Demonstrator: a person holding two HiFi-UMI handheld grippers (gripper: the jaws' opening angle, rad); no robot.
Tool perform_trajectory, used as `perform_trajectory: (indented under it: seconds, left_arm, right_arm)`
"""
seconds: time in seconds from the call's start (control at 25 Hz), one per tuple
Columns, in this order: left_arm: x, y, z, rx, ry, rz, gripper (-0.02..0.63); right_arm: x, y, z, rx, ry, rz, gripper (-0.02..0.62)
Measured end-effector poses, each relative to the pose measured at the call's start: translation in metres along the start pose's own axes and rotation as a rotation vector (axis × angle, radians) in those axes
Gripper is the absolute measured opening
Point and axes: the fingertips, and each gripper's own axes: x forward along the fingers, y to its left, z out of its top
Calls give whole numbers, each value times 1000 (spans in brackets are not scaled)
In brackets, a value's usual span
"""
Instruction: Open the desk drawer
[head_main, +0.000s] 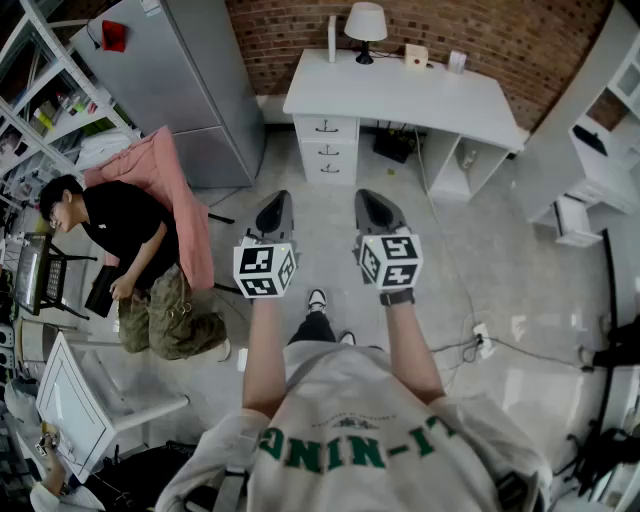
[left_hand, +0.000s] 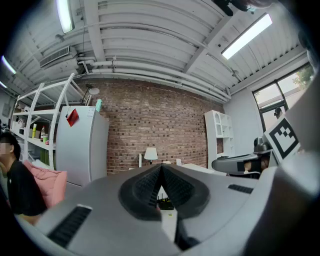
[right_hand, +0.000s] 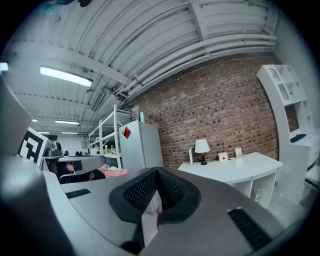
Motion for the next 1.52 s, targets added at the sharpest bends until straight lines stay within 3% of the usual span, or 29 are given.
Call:
perform_trajectory:
  seconds: [0.4,0.8,1.2,1.52]
  left_arm:
    - [58,25,-8,-5,-26,-18,-8]
    - [194,88,9,-10,-20,-83,-8]
    - [260,136,-20,-38,27,-133,-8]
    - [295,149,-59,-62,94,-181,-8]
  right_arm:
    - [53,-16,7,14,-33,-17,0]
    - [181,-55,32,-20,13,-109,0]
    - [262,-65,8,12,62,-149,2]
    - [295,-76,-21,30,122,-175,2]
